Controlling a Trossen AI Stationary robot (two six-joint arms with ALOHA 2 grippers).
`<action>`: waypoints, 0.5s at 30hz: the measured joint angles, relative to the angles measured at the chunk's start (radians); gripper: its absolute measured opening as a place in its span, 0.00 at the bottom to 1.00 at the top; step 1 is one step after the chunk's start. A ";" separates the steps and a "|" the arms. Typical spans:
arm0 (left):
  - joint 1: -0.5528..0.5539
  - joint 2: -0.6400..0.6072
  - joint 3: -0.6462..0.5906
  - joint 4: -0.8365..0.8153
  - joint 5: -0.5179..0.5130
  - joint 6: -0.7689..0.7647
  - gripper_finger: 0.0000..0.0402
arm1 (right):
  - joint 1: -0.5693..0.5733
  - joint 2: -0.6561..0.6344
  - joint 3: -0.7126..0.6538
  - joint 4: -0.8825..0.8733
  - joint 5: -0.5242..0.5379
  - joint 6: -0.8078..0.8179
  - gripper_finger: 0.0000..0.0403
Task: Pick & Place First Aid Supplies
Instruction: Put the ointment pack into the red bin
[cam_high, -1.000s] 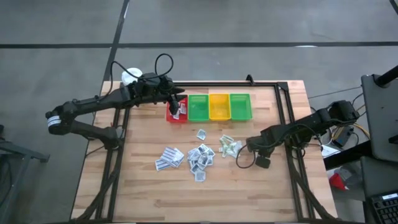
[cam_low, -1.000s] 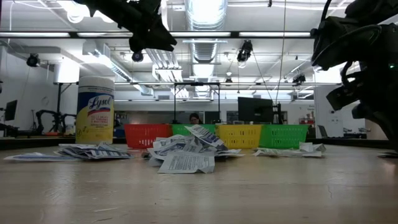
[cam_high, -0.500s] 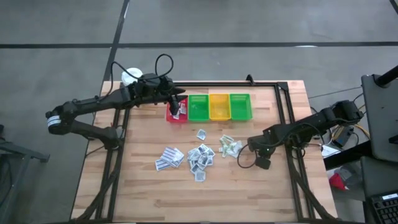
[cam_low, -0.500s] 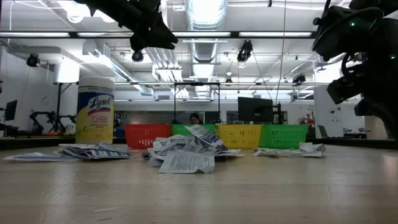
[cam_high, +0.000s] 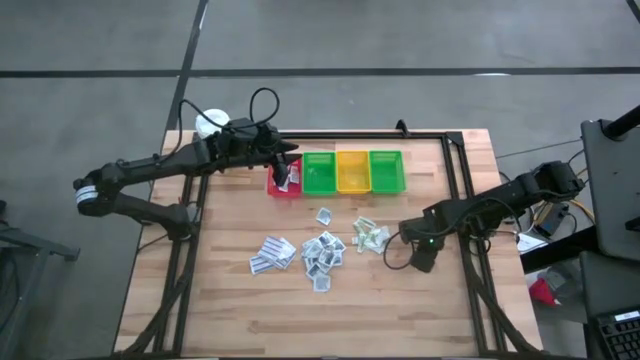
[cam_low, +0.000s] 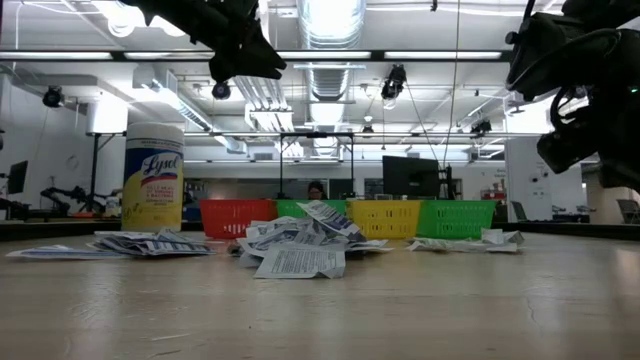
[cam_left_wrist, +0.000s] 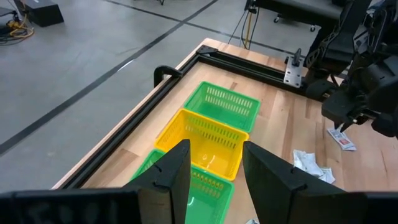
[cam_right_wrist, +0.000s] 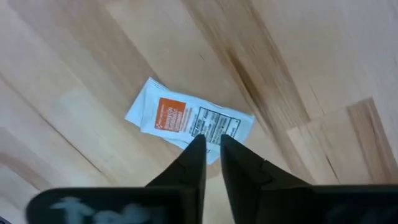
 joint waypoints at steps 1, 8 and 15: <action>0.000 0.000 0.000 0.000 0.000 0.002 0.35 | 0.000 0.000 0.000 -0.002 0.000 0.011 0.16; 0.000 0.000 0.000 0.000 0.000 0.021 0.35 | 0.000 -0.002 0.000 -0.003 0.013 0.043 0.29; 0.001 0.000 0.000 0.000 0.000 0.024 0.35 | -0.001 0.001 -0.029 -0.002 0.086 0.134 0.31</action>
